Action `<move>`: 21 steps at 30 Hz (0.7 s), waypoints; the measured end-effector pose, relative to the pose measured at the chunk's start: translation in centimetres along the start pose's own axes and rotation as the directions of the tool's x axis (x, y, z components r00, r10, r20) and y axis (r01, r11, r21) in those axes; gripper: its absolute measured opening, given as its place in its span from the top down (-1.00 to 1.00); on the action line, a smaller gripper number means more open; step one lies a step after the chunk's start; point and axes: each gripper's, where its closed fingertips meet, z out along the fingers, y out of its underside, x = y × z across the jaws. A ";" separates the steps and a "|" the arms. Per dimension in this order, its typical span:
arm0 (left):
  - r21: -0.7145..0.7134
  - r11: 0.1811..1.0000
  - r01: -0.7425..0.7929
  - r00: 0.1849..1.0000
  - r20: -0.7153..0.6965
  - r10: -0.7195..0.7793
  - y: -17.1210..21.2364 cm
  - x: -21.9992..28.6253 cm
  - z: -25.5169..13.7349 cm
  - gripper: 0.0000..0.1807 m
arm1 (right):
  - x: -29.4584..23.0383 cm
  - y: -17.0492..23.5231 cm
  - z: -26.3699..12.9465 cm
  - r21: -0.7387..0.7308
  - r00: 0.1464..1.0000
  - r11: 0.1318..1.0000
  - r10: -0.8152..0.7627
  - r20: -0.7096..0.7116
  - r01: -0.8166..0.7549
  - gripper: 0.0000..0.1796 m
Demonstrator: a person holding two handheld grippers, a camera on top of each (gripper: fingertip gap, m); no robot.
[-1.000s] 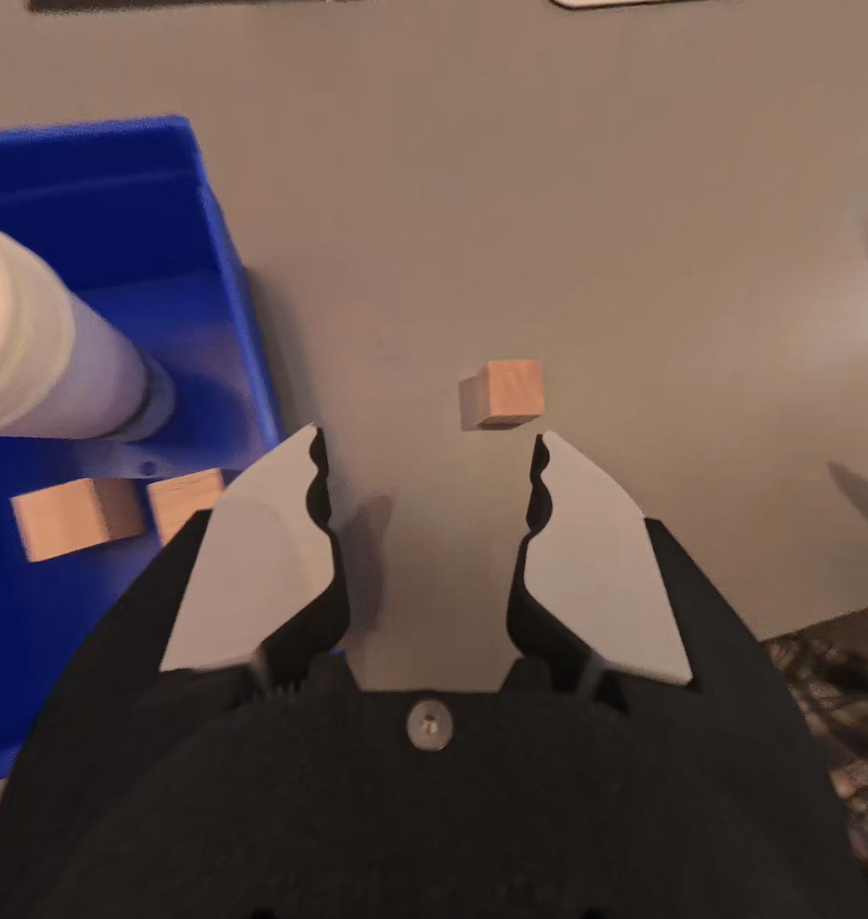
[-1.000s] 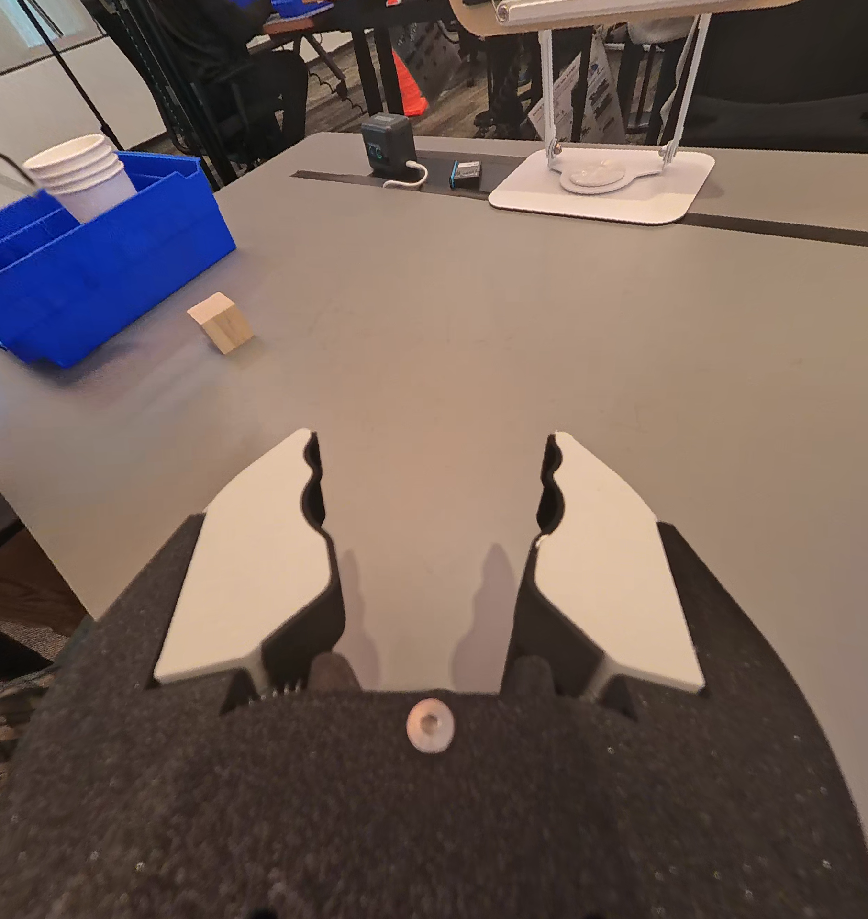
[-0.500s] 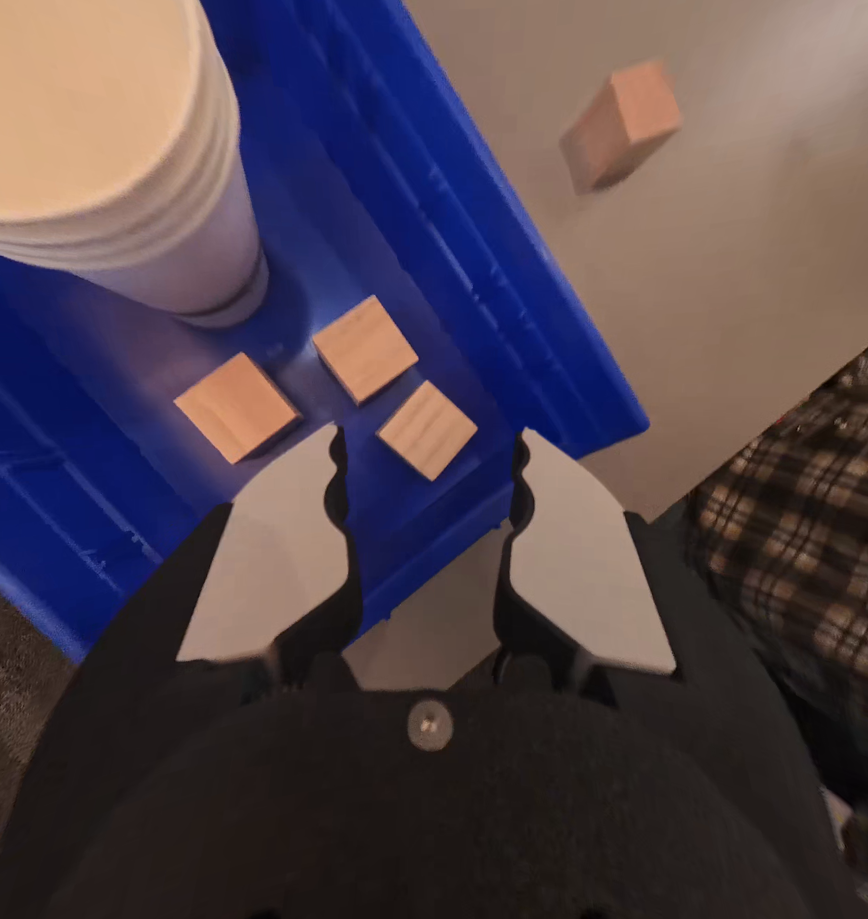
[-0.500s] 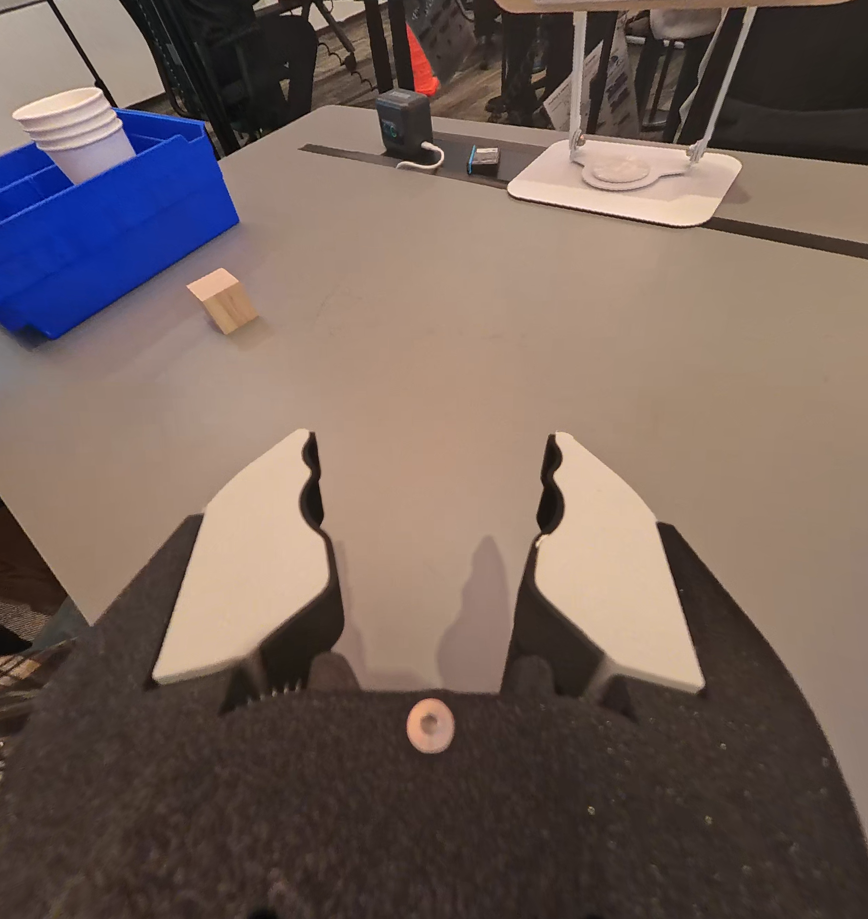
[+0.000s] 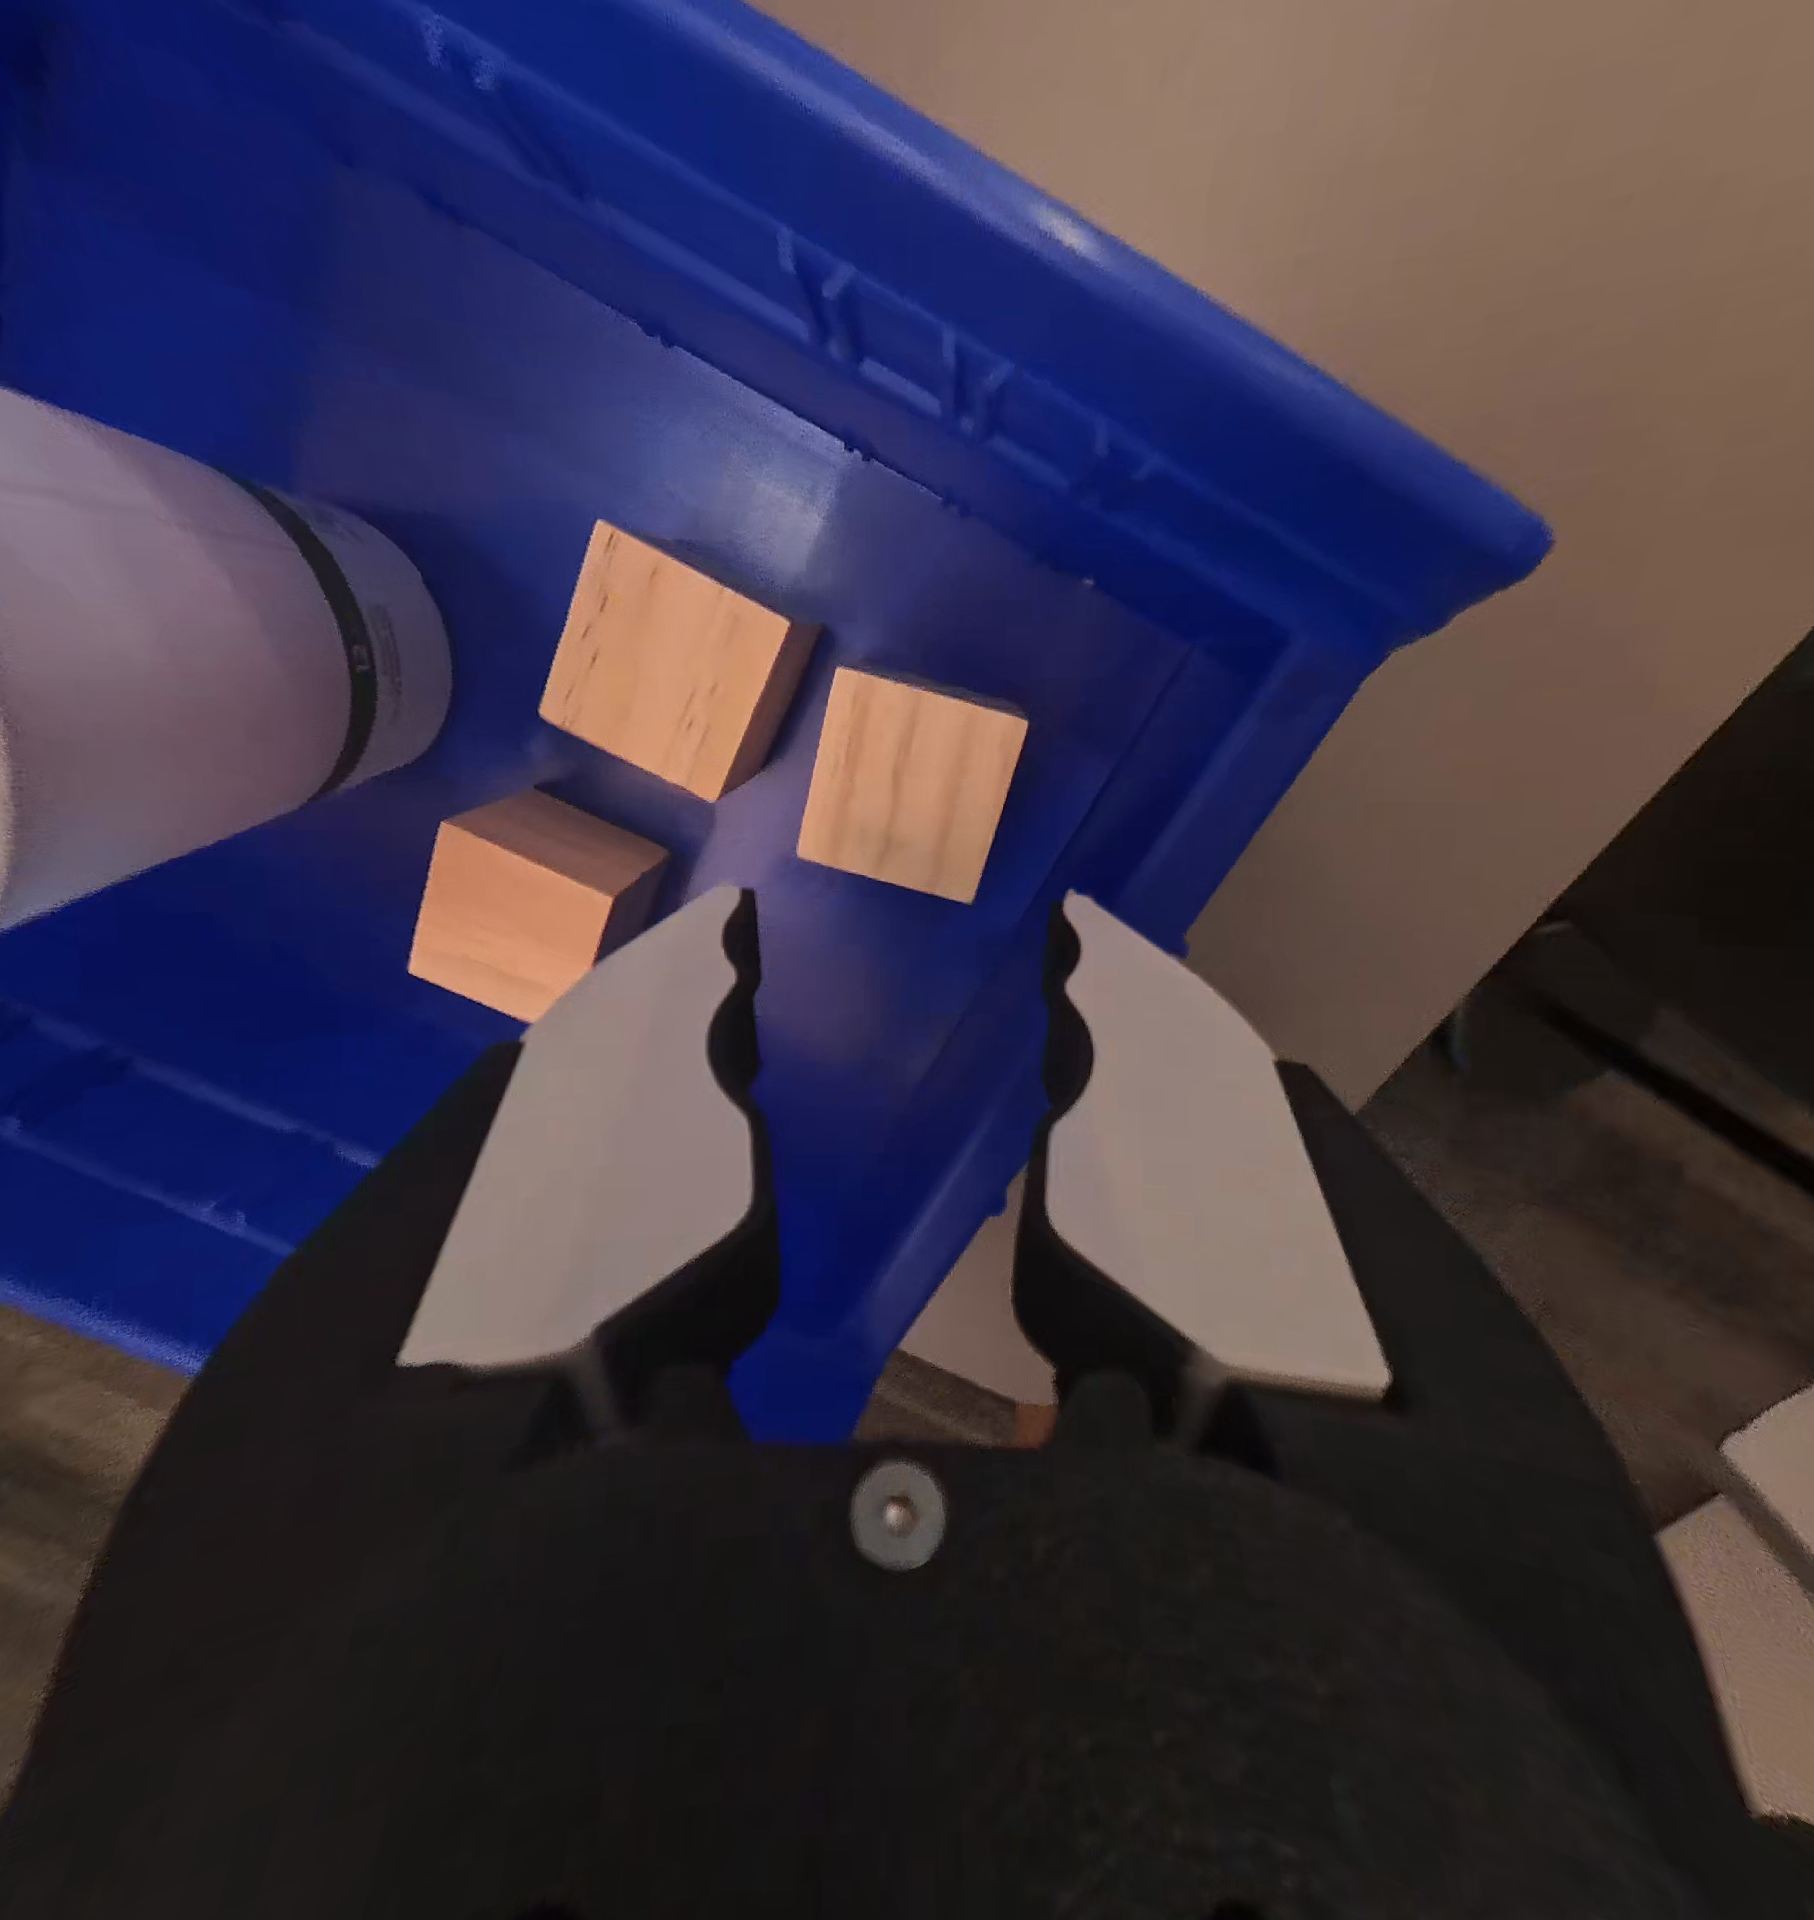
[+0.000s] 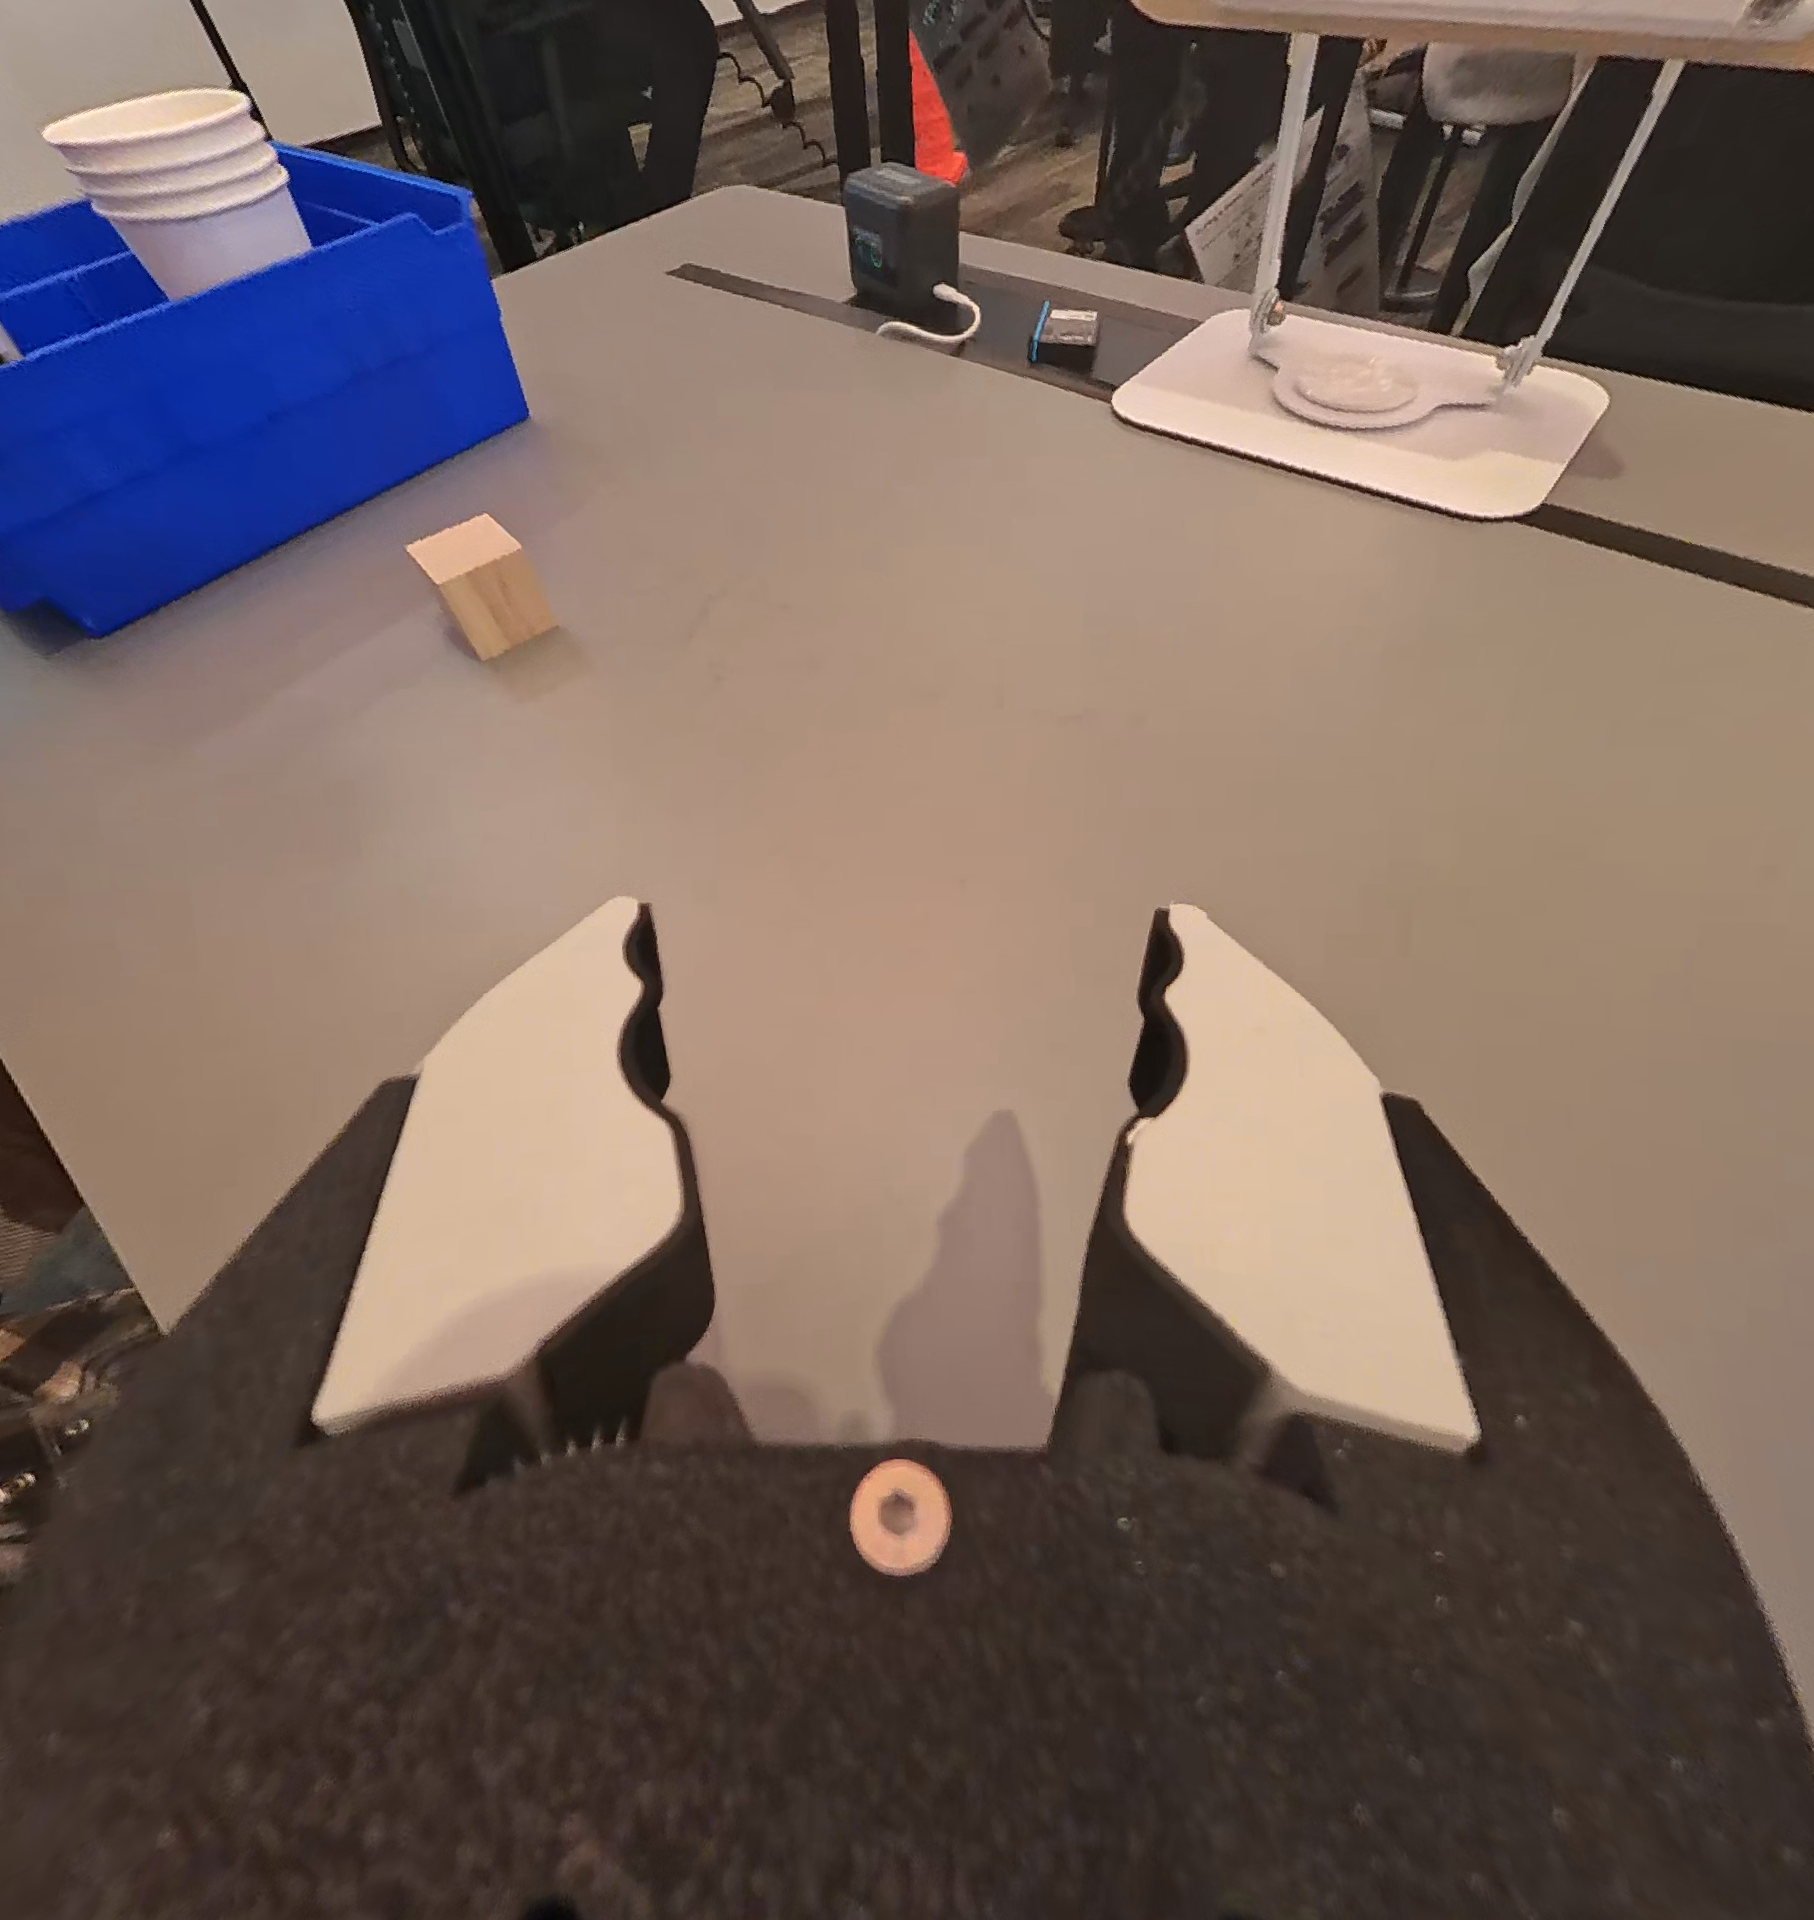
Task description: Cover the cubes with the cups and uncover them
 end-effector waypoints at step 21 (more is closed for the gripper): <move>-0.107 0.983 0.149 0.987 -0.038 -0.154 -0.2 -0.9 3.0 0.51 | -0.2 -0.3 0.1 0.020 1.000 1.000 -0.014 0.013 0.014 0.02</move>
